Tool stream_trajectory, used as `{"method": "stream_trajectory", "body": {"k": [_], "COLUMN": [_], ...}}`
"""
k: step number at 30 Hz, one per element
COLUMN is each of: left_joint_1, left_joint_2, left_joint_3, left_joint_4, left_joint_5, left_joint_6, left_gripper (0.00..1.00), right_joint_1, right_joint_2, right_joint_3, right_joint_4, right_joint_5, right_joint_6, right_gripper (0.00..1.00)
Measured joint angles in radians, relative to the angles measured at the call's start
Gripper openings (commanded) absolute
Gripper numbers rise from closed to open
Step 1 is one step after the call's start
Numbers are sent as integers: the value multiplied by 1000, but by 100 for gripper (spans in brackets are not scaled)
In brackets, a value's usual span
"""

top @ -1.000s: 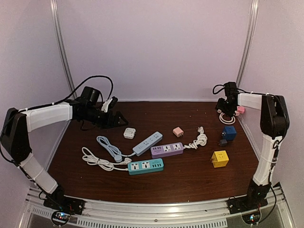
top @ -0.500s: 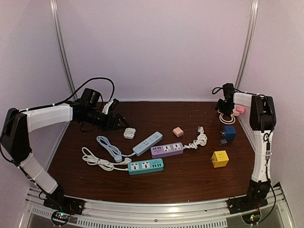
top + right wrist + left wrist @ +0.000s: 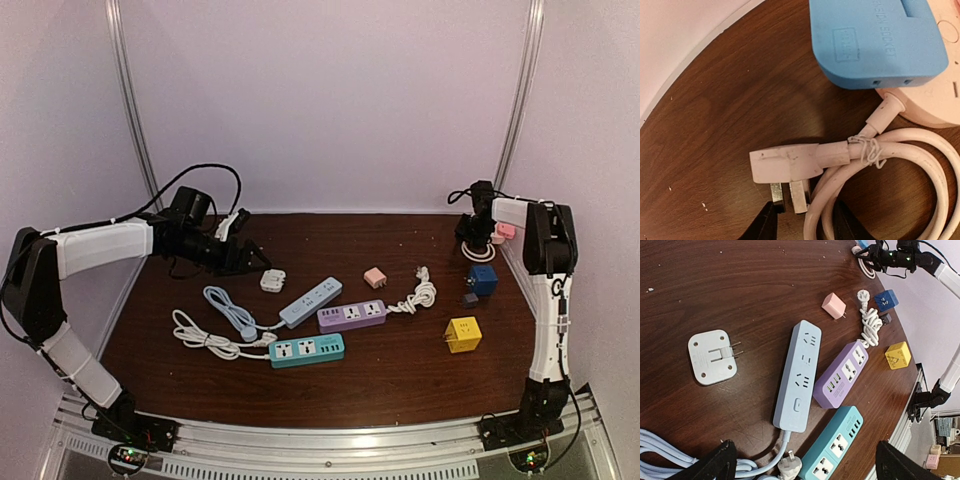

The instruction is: Pull the plug off the socket

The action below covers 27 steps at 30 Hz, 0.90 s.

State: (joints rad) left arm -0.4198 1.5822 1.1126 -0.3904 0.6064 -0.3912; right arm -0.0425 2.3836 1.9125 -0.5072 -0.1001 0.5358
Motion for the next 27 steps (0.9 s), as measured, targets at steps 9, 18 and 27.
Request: {"method": "stream_trajectory", "body": {"k": [9, 18, 27], "left_joint_1": [0, 0, -3], "left_joint_2": [0, 0, 0], "left_joint_3": [0, 0, 0], "left_joint_4": [0, 2, 32], "left_joint_5": [-3, -5, -13], "left_joint_6": [-1, -31, -92], "left_gripper": [98, 98, 98], "right_joint_1": [91, 269, 455], "right_joint_2": [-2, -78, -207], "right_joint_3": [0, -110, -310], "right_joint_4": [-10, -16, 13], "right_joint_5": [5, -2, -27], "right_joint_6": [-21, -53, -95], "right_gripper": [14, 12, 11]}}
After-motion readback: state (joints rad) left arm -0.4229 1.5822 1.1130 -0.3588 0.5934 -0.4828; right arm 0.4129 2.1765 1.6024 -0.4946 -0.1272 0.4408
